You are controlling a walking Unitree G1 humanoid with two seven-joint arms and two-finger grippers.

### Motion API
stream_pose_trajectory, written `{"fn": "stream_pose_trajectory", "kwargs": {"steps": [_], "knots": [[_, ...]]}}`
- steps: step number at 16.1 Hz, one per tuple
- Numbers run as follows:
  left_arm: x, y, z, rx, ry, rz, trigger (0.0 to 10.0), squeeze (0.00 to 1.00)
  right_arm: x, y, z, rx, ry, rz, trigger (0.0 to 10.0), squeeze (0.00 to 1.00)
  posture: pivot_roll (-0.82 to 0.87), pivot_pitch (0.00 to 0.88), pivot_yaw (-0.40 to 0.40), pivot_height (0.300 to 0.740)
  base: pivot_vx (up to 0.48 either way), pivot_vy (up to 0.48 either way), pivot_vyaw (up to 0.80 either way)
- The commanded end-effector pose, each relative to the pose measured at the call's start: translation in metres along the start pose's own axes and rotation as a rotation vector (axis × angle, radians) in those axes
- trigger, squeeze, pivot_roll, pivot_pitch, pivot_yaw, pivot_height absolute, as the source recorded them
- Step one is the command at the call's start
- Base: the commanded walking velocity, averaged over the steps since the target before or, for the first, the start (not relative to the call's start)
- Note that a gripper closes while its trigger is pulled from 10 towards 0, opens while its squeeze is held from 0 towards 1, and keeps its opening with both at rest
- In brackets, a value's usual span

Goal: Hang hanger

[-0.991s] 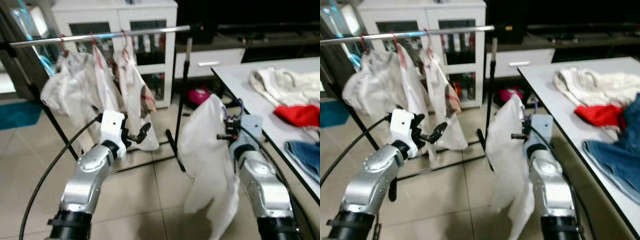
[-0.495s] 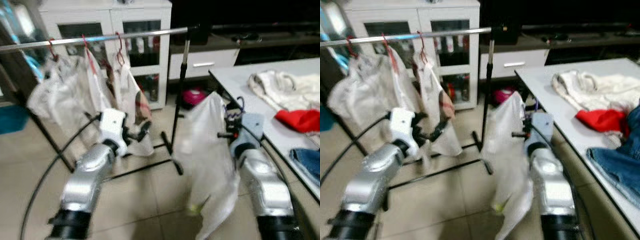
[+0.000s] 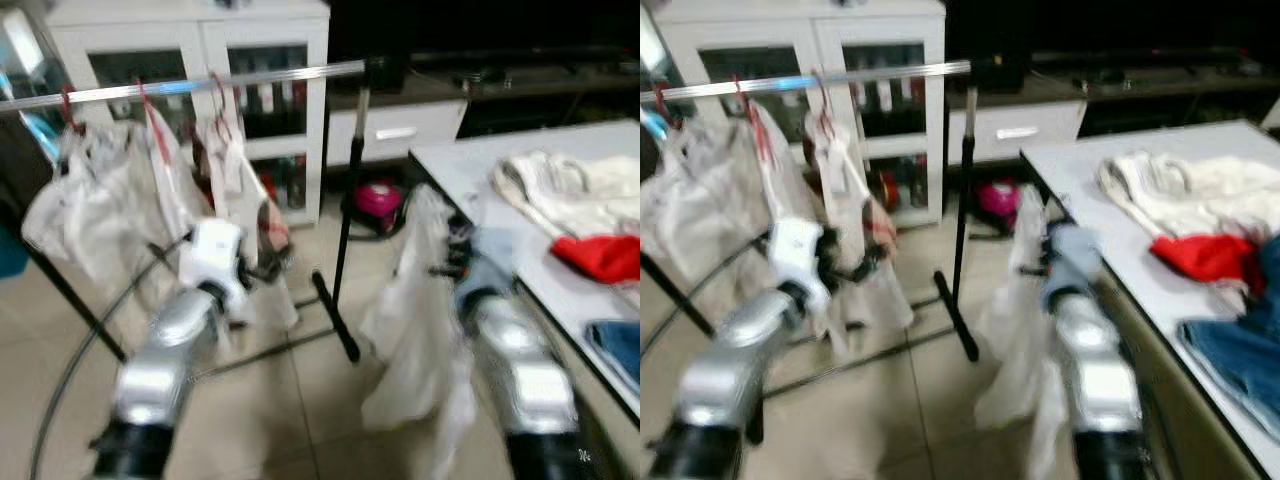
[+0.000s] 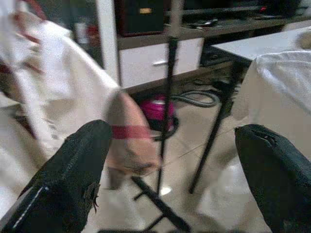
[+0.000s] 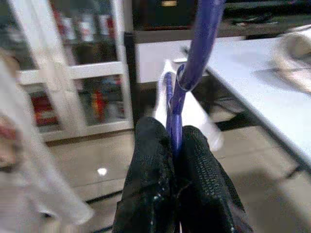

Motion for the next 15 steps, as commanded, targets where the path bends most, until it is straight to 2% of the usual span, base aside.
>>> {"fn": "stream_pose_trajectory", "kwargs": {"steps": [1, 15], "knots": [[0.0079, 0.0046, -0.004, 0.015, -0.028, -0.001, 10.0, 0.62, 0.012, 0.0084, 0.0006, 0.03, -0.037, 0.014, 10.0, 0.0, -0.05, 0.0, -0.004, 0.74, 0.337, 0.0, 0.0], [0.0072, 0.0056, -0.0038, 0.018, -0.023, -0.003, 10.0, 0.61, 0.0094, 0.0099, -0.0004, 0.04, -0.024, 0.018, 10.0, 0.0, -0.04, 0.0, -0.009, 0.74, 0.338, 0.0, 0.0]]}}
Point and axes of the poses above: a point about 5 cm out from each wrist's last joint towards the gripper, its own z axis pointing back from the gripper into the wrist, its own y axis along the axis of the wrist's last joint, x = y × z, the point moved 3 cm from there along -z, pointing out of the wrist towards the gripper, and after that the axes turned 4 degrees about z, right-handed, at the moved point
